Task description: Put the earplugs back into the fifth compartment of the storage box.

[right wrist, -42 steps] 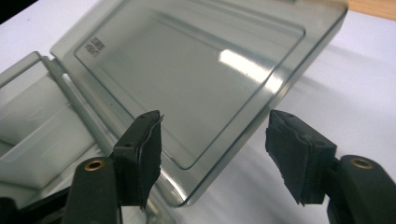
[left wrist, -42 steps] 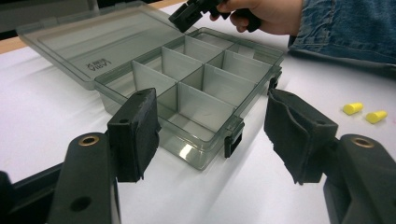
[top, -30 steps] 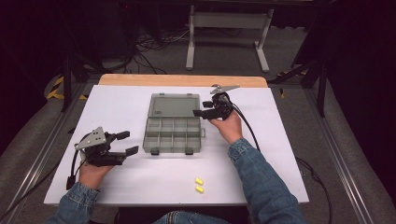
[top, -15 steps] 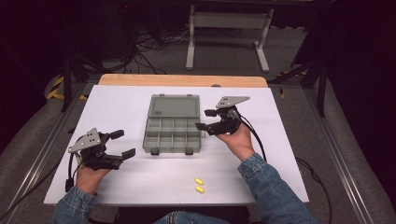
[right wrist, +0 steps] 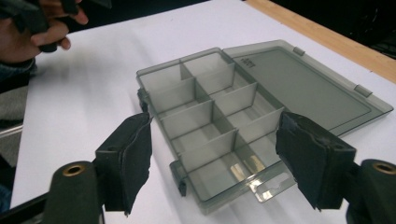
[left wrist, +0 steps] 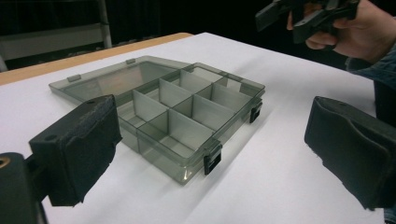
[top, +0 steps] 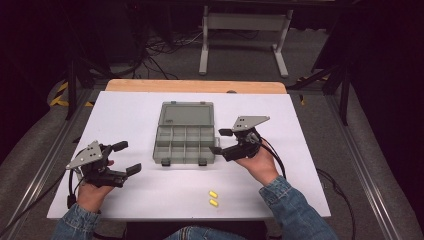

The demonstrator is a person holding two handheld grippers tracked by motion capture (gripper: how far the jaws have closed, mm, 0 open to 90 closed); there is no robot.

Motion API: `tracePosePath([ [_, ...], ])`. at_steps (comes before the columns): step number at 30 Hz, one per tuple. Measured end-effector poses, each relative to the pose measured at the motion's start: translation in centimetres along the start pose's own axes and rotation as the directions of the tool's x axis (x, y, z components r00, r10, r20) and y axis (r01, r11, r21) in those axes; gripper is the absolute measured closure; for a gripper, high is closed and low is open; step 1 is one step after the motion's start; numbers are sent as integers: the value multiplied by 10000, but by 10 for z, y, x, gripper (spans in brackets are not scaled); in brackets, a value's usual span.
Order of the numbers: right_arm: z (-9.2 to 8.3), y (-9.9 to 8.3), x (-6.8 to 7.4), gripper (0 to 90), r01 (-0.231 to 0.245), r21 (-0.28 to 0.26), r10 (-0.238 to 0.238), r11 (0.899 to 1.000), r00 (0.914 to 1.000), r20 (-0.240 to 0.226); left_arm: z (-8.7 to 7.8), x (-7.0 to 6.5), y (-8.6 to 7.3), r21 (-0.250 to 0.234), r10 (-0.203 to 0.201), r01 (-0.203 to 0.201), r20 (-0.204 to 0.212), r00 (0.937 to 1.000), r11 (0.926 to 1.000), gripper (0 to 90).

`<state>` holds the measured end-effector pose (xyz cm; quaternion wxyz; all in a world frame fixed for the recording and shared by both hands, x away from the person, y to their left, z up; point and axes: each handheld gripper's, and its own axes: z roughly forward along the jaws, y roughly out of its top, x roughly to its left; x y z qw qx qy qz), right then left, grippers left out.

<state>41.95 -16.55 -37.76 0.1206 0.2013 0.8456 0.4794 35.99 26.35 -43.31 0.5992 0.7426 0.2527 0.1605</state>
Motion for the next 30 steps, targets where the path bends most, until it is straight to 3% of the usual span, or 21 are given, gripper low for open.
tracePosePath([
  [9,2,-1,18,307,532,988,-479,9937,9973,-554,-2,-1,1,-149,101,-105,-311,9995,9998,44],
  [16,5,-6,28,327,754,1356,-618,9879,9929,-1013,-2,-1,0,-60,146,-148,-381,9992,9999,48],
  [30,16,-21,46,345,1337,2701,-845,9535,9789,-1862,-2,-2,0,-60,188,-191,-483,9987,9998,50],
])
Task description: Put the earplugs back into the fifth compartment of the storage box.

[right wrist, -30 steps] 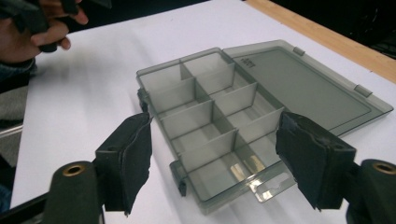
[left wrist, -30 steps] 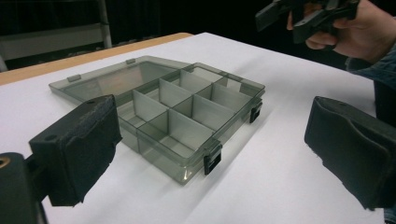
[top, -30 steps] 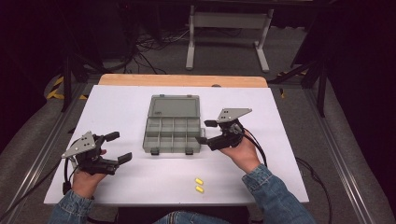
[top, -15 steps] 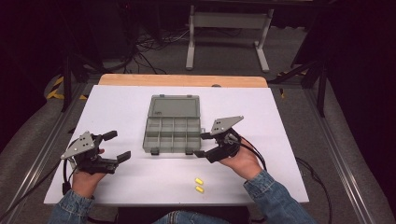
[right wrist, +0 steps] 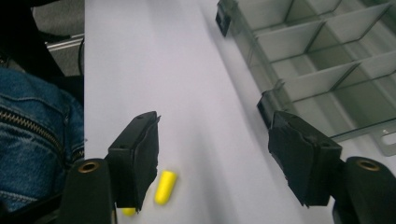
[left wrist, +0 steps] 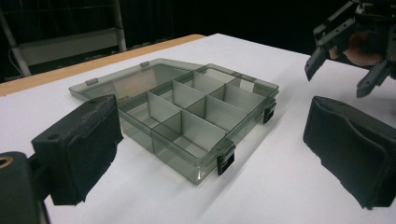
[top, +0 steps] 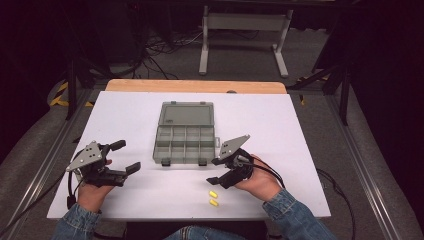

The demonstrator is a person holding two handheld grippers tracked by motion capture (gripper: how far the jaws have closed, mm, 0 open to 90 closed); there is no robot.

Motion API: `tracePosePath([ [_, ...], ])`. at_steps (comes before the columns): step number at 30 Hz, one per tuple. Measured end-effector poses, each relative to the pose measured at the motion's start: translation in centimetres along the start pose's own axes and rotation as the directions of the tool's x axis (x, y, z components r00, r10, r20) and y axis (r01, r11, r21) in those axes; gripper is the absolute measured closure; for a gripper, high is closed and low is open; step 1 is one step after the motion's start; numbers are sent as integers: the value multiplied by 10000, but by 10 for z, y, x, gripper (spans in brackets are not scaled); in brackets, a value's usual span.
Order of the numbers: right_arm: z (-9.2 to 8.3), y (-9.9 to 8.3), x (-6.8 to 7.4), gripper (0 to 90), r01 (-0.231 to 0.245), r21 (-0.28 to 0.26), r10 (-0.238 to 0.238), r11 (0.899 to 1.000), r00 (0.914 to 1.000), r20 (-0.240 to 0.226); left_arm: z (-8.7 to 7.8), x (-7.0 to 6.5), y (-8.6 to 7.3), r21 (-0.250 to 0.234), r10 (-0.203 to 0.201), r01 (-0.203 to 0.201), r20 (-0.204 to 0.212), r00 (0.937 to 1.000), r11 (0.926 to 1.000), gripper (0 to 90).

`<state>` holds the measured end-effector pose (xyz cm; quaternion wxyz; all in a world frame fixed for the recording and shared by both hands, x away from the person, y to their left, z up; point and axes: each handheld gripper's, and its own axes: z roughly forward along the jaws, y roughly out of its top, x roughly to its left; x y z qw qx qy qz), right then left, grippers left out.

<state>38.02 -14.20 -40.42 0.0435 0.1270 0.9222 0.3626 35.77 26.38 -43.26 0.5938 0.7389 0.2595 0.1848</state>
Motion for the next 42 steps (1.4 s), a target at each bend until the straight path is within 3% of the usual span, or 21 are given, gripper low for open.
tracePosePath([
  [9,16,-1,6,371,349,1101,-298,9933,9984,-476,0,0,0,20,18,-18,19,10000,10000,51],
  [16,27,-1,10,408,564,1954,-428,9791,9964,-728,0,0,0,19,23,-23,26,10000,10000,51],
  [23,33,-2,12,450,522,2448,-317,9682,9957,-870,1,-1,0,22,36,-36,48,10000,10000,51],
  [42,44,-7,14,798,544,3085,-129,9497,9908,-1351,2,-2,0,75,31,-33,199,9998,10000,69],
])
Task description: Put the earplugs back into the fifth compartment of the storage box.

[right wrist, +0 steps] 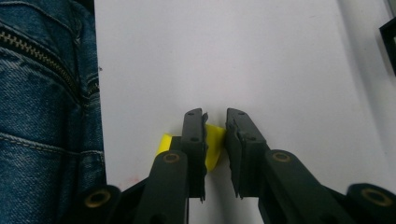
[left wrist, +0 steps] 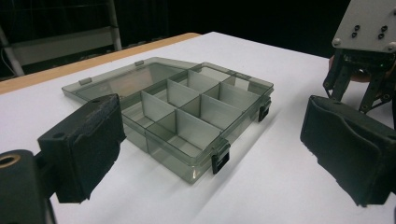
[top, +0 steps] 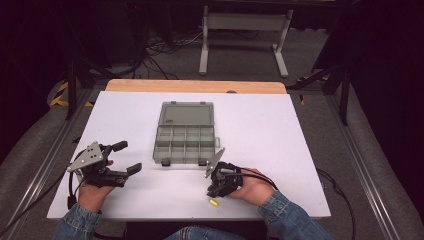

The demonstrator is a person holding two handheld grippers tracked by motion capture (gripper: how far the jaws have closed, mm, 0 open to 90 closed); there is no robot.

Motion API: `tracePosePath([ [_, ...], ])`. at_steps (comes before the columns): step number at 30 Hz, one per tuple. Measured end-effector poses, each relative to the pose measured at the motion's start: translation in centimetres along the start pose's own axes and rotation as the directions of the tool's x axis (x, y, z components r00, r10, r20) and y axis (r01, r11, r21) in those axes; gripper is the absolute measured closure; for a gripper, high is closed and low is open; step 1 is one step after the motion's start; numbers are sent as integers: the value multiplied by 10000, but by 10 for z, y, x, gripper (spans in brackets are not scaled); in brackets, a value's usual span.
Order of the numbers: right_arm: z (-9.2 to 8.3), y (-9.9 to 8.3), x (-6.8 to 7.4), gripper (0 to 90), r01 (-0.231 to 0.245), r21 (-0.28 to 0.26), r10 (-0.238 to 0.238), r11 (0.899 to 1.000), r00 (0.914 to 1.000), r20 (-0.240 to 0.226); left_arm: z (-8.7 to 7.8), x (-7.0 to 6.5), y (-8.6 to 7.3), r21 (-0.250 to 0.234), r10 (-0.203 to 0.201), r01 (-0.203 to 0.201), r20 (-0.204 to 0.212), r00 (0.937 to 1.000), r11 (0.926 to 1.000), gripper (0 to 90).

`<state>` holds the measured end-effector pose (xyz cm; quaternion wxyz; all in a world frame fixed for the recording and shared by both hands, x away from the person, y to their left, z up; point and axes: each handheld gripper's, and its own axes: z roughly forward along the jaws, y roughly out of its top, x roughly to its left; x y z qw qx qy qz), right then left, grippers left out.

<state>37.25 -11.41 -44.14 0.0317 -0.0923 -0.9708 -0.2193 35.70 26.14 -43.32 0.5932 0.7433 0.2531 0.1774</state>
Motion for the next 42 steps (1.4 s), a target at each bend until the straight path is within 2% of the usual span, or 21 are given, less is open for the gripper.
tracePosePath([
  [9,-1,0,0,817,-15,-53,15,10000,10000,-14,0,0,0,-45,14,-14,-10,10000,10000,70],
  [14,-8,0,-2,817,-110,-440,111,9990,9999,32,0,1,0,-55,7,-7,-43,10000,10000,70],
  [20,-17,6,-3,816,46,-778,-26,9970,9997,246,-1,1,0,-64,8,-9,-49,10000,10000,69],
  [22,-20,8,-3,816,-37,-864,68,9963,9993,362,-1,1,0,-63,-3,2,-48,10000,10000,69],
  [26,-25,12,-6,816,163,-1183,-105,9928,9987,498,-1,1,0,-71,-21,21,-38,10000,10000,70],
  [33,-34,20,-12,815,108,-1788,16,9838,9976,695,-1,2,0,-85,-27,26,-49,10000,10000,70],
  [36,-37,24,-14,815,162,-1886,-2,9819,9964,843,-1,1,0,-89,-68,68,-42,10000,9999,69],
  [42,-43,33,-19,816,249,-2348,0,9717,9944,1057,-1,2,0,-78,17,-18,-70,10000,10000,70],
])
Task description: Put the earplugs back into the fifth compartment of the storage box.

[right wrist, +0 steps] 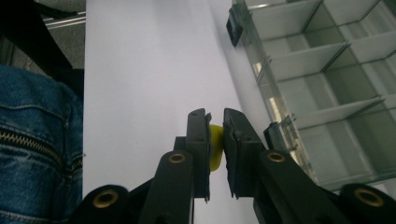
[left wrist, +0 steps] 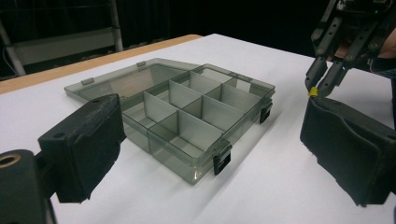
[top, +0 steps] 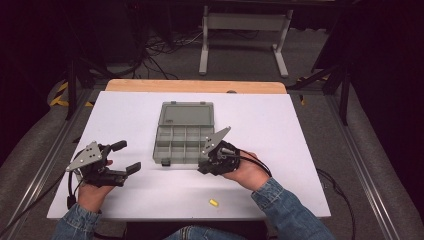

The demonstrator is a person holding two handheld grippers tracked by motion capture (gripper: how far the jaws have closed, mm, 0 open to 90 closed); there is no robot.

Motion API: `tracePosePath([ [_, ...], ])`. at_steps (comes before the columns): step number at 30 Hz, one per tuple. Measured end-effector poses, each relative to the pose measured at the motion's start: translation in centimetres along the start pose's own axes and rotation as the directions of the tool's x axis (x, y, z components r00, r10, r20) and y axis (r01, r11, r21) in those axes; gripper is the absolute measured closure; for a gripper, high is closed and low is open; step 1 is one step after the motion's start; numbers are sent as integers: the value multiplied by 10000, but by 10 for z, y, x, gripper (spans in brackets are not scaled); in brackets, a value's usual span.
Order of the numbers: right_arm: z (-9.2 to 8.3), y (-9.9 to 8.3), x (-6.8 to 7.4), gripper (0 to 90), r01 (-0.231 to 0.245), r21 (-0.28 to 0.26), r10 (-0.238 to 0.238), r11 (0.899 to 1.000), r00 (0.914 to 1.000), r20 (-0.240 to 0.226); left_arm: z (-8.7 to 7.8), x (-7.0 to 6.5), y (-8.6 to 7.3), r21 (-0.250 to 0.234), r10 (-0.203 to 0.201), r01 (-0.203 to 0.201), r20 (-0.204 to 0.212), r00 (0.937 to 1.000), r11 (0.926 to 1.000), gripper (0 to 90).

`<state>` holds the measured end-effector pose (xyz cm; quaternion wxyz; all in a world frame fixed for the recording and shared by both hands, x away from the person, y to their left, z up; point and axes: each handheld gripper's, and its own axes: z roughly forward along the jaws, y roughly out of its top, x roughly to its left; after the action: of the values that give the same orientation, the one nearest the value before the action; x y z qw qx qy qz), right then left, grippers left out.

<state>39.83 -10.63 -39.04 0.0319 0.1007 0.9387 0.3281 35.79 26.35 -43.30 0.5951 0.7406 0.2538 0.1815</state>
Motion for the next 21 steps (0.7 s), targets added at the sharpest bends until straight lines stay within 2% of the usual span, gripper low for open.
tracePosePath([
  [1,0,2,-1,816,-11,-73,11,10000,10000,21,0,0,0,-12,-85,85,12,10000,10000,70],
  [10,2,21,-9,814,155,-442,-141,9989,9994,322,0,0,0,-6,-4,4,-10,10000,10000,70],
  [21,14,39,-24,812,73,-678,-38,9977,9987,516,-1,1,0,-20,18,-18,-19,10000,10000,70],
])
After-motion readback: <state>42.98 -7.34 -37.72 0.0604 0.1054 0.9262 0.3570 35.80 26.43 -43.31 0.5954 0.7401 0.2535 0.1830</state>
